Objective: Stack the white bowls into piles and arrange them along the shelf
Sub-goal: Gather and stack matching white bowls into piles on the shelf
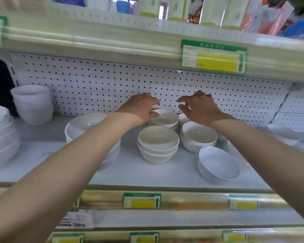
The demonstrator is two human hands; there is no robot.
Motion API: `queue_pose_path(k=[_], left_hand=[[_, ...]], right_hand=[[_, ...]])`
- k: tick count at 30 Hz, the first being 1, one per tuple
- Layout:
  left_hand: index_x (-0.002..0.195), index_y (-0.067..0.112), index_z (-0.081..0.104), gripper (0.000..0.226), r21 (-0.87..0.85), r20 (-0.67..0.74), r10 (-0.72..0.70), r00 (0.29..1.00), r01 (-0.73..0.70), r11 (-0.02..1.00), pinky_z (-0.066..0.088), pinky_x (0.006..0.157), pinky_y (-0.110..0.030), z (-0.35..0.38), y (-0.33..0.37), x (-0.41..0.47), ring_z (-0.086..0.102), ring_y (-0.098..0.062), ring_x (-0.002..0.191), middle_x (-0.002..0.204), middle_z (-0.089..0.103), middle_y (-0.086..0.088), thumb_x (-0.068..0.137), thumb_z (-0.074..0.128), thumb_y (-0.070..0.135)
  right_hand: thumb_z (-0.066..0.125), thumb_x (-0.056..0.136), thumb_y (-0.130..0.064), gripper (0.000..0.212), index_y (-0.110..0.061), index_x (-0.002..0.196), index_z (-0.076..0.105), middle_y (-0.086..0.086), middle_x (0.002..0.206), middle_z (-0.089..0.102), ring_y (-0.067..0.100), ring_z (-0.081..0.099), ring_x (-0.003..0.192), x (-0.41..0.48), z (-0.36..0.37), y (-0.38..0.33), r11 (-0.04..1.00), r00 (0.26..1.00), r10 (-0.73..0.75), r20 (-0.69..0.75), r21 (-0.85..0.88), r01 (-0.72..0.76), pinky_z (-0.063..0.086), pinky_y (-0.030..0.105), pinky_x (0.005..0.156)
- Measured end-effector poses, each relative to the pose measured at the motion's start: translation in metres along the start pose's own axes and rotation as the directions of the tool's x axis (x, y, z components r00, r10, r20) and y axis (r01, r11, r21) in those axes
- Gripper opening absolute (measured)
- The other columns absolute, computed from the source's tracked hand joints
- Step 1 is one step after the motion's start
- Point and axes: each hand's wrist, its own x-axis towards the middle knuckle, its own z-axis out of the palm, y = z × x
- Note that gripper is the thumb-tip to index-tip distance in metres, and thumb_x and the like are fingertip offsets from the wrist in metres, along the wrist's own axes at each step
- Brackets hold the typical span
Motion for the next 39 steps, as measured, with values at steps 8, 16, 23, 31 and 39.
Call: queue_pose_path(k=[8, 16, 23, 31, 39], left_hand=[[0.142, 0.019, 0.045, 0.047, 0.024, 0.039, -0.017, 0.999, 0.016, 1.000, 0.036, 0.100, -0.036, 0.026, 0.011, 0.016, 0.046, -0.028, 0.126, 0.139, 0.047, -0.008, 0.098, 0.053, 0.032], [0.127, 0.014, 0.055, 0.033, 0.007, 0.010, -0.124, 0.992, 0.124, 0.992, 0.034, 0.081, -0.032, 0.049, 0.002, 0.038, 0.053, -0.028, 0.113, 0.121, 0.055, -0.009, 0.098, 0.053, 0.028], [0.128, 0.013, 0.055, 0.034, 0.038, -0.009, -0.202, 0.979, 0.202, 0.979, 0.035, 0.078, -0.033, 0.067, -0.001, 0.053, 0.054, -0.027, 0.111, 0.121, 0.058, -0.010, 0.098, 0.052, 0.029], [0.135, 0.015, 0.051, 0.040, 0.048, -0.004, -0.304, 0.953, 0.303, 0.952, 0.039, 0.083, -0.035, 0.079, 0.007, 0.062, 0.055, -0.029, 0.111, 0.122, 0.058, -0.011, 0.100, 0.050, 0.033], [0.130, 0.013, 0.055, 0.033, 0.040, 0.085, -0.346, 0.934, 0.344, 0.938, 0.034, 0.072, -0.031, 0.079, -0.003, 0.072, 0.058, -0.029, 0.107, 0.120, 0.063, -0.013, 0.102, 0.044, 0.028]], right_hand=[[0.039, 0.100, -0.038, 0.037, -0.034, 0.132, 0.057, 0.004, 0.102, 0.070, 0.027, 0.048, 0.114, -0.006, 0.015, 0.014, 0.997, 0.995, 0.077, 0.057, 0.016, -0.078, 0.035, 0.042, 0.093], [0.038, 0.101, -0.037, 0.038, -0.033, 0.136, 0.053, 0.006, 0.113, 0.069, 0.028, 0.046, 0.121, 0.021, 0.033, 0.037, 0.999, 0.990, 0.034, 0.135, 0.033, -0.039, 0.035, 0.042, 0.094], [0.035, 0.102, -0.036, 0.038, -0.034, 0.135, 0.053, 0.006, 0.125, 0.065, 0.026, 0.044, 0.126, 0.044, 0.045, 0.065, 0.998, 0.987, -0.029, 0.160, 0.062, 0.019, 0.034, 0.044, 0.097], [0.033, 0.102, -0.036, 0.038, -0.035, 0.132, 0.056, 0.000, 0.121, 0.067, 0.026, 0.046, 0.124, 0.056, 0.057, 0.083, 0.991, 0.972, -0.092, 0.217, 0.116, 0.068, 0.033, 0.043, 0.099], [0.038, 0.085, -0.080, 0.076, -0.018, 0.120, 0.064, 0.004, 0.117, 0.063, 0.029, 0.050, 0.117, 0.063, 0.076, 0.057, 0.976, 0.894, -0.146, 0.423, 0.206, 0.062, 0.035, 0.045, 0.091]])
